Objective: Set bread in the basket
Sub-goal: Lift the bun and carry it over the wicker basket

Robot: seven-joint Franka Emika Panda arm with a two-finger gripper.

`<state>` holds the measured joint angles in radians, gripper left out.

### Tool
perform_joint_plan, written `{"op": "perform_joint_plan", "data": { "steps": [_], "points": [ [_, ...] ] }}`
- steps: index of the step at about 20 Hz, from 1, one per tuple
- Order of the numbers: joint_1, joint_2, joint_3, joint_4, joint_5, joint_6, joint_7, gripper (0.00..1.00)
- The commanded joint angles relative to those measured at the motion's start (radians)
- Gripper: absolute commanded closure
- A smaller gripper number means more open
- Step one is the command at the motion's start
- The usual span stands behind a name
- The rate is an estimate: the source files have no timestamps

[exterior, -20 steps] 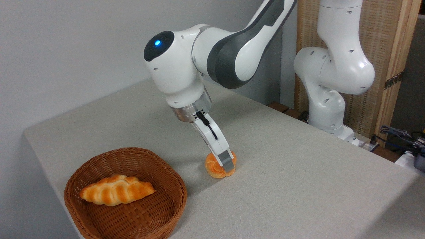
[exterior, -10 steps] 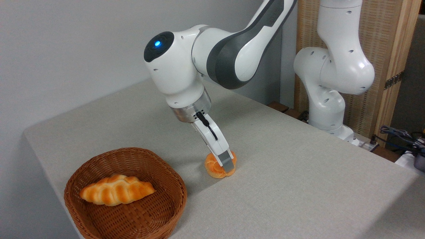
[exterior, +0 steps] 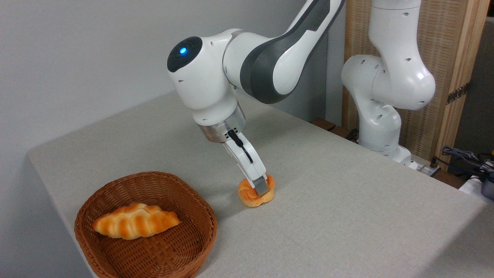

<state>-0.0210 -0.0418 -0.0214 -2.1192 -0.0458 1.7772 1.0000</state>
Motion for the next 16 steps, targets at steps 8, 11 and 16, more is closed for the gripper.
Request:
{"op": "perform_joint_plan", "data": {
  "steps": [8, 11, 16],
  "points": [
    [0.000, -0.018, 0.014, 0.168, -0.003, 0.005, 0.011, 0.52],
    [0.006, -0.009, 0.018, 0.205, -0.011, 0.013, 0.012, 0.52],
    [0.007, 0.043, 0.023, 0.289, -0.052, 0.077, 0.008, 0.42]
  ]
}}
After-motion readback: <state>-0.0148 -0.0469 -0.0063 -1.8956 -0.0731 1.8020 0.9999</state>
